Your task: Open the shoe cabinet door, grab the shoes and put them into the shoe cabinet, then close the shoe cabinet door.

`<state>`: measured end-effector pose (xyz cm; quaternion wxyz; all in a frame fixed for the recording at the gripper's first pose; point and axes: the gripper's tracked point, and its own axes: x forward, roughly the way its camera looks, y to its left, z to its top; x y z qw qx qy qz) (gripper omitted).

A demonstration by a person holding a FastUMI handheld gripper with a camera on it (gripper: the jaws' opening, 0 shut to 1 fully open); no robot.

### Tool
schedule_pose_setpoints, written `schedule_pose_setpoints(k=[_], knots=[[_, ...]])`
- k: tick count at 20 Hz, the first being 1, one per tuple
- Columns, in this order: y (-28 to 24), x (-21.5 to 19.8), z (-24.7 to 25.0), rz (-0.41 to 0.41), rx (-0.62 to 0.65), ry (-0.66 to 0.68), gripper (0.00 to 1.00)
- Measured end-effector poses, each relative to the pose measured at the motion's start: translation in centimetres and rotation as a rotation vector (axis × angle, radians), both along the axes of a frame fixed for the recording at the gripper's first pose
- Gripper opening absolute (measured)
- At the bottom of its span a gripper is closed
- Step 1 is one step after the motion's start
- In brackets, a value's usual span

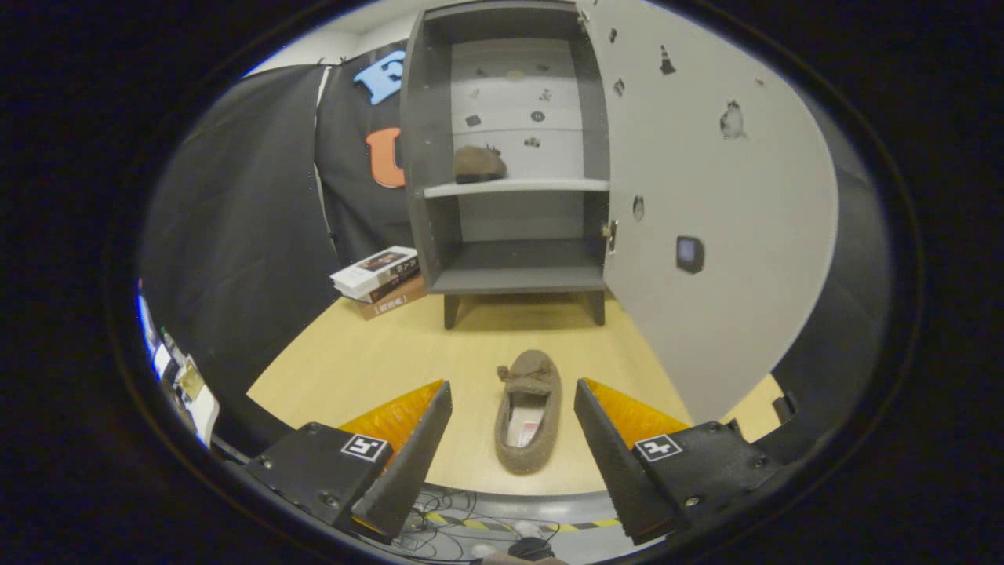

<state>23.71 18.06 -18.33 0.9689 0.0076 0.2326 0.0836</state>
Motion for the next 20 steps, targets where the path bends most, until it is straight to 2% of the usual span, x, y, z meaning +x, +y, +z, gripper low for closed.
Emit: schedule_pose_setpoints(k=[10, 14, 17, 20], knots=[[1.0, -0.3, -4.5, 0.017, -0.017, 0.228, 0.99], [1.1, 0.4, -5.0, 0.018, -0.017, 0.265, 0.99], [1.5, 0.3, -5.3, 0.055, -0.001, 0.304, 0.97], [1.0, 0.6, -5.4, 0.054, -0.011, 0.316, 0.91]])
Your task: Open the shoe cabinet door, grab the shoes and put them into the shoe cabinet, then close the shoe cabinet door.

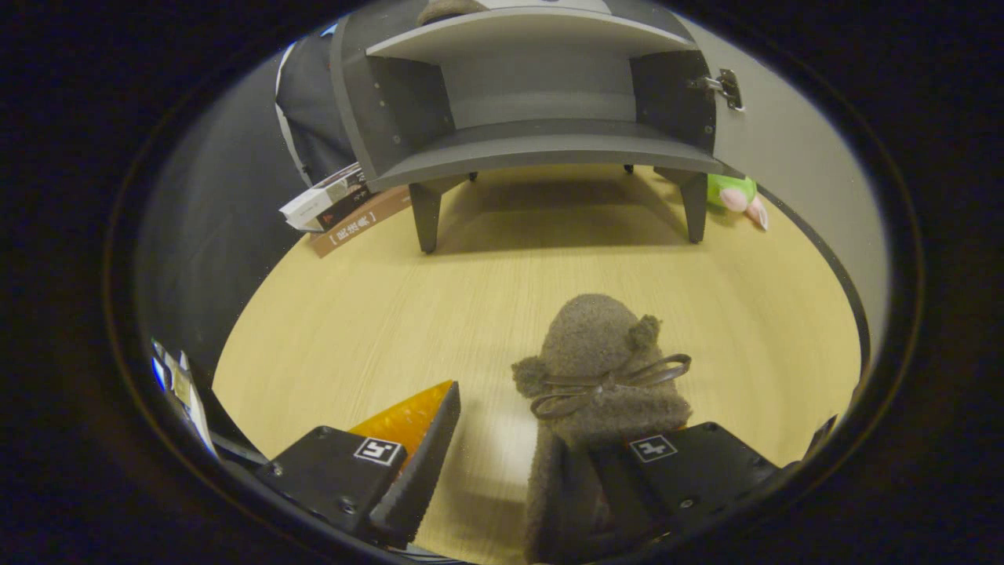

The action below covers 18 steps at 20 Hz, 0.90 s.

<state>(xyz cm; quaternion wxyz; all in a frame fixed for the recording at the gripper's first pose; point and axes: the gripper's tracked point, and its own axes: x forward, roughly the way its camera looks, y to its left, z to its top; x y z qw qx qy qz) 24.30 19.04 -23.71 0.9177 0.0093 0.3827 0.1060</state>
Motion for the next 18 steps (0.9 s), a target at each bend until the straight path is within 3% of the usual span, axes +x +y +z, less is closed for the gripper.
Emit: schedule_pose_setpoints(k=[1, 4, 9, 13, 18], knots=[[-0.5, 0.1, -0.1, -0.007, -0.009, 0.007, 0.88], [-1.2, 0.0, 0.2, -0.057, -0.011, 0.021, 0.58], [-1.0, -0.4, 0.3, -0.011, 0.007, 0.044, 0.09], [-1.1, -0.9, 2.4, 0.002, 0.026, 0.023, 0.07], [-0.3, -1.9, 9.9, 0.021, 0.056, -0.077, 0.06]])
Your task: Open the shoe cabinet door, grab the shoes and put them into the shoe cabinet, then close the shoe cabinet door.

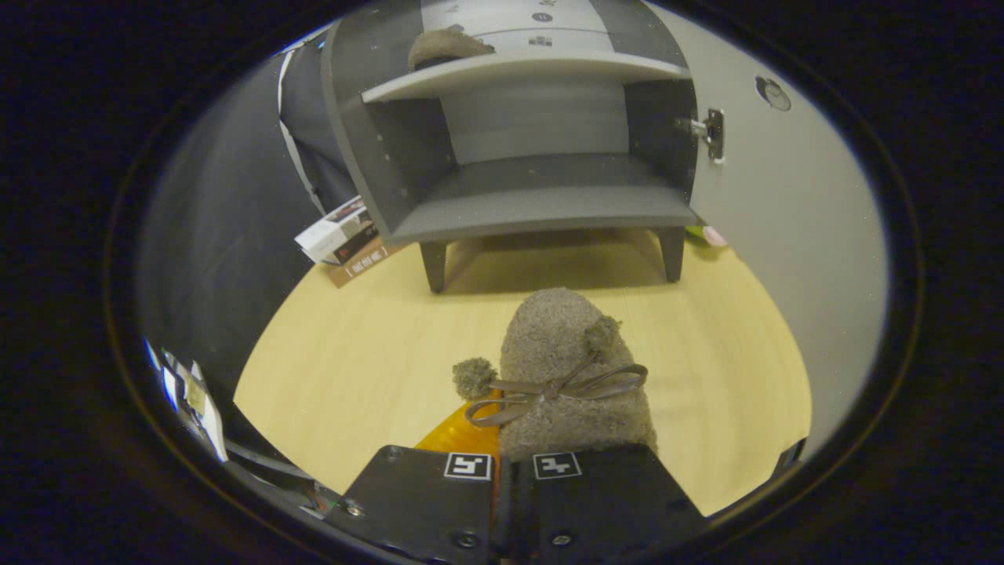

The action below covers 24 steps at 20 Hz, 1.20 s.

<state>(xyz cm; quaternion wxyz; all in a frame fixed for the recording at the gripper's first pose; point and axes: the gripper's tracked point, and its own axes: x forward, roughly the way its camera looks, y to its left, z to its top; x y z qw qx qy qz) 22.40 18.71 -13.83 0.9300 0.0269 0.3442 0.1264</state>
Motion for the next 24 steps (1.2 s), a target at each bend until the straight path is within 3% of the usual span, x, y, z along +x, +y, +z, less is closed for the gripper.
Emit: schedule_pose_setpoints(k=[6, 12, 17, 24], knots=[[0.3, -1.1, 10.5, 0.008, 0.004, -0.162, 0.07], [0.2, 0.7, 20.1, 0.002, -0.008, -0.321, 0.06], [0.6, 4.8, 27.6, 0.005, -0.005, -0.442, 0.06], [1.8, 12.9, 34.2, -0.015, 0.004, -0.549, 0.06]])
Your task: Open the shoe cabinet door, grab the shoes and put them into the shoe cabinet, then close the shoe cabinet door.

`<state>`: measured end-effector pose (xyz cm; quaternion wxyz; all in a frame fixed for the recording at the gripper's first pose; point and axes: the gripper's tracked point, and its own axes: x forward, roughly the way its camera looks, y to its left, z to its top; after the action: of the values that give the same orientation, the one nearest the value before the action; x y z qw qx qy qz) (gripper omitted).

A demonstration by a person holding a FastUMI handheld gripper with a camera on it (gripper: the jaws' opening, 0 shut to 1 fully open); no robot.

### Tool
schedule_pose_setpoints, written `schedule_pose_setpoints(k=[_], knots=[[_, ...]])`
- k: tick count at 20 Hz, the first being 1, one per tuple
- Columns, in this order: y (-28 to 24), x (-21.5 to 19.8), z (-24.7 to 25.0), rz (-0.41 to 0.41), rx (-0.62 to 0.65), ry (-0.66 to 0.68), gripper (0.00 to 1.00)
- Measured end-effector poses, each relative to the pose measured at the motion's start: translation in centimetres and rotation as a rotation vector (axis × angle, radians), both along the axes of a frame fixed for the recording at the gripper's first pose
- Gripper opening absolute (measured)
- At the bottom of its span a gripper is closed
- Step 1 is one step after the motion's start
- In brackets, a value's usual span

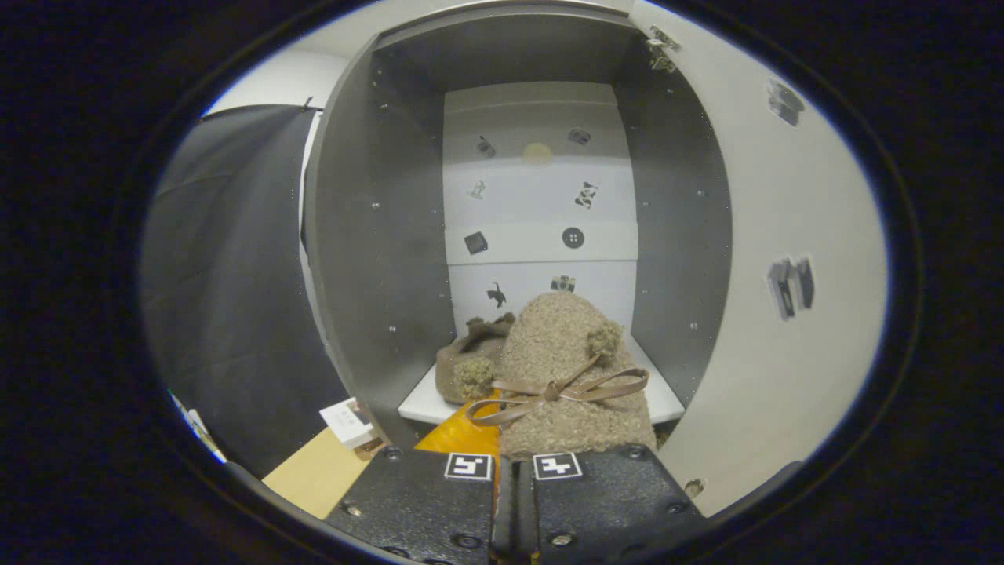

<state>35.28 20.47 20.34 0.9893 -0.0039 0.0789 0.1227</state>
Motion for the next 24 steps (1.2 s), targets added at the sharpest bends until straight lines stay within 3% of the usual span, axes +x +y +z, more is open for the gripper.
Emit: schedule_pose_setpoints(k=[11, 18, 24], knots=[[2.2, 13.1, 1.9, -0.05, 0.005, 0.0, 0.07], [0.7, 19.1, -2.5, -0.127, 0.017, 0.161, 0.07], [0.9, 20.9, -5.1, -0.125, 0.003, 0.292, 0.07]])
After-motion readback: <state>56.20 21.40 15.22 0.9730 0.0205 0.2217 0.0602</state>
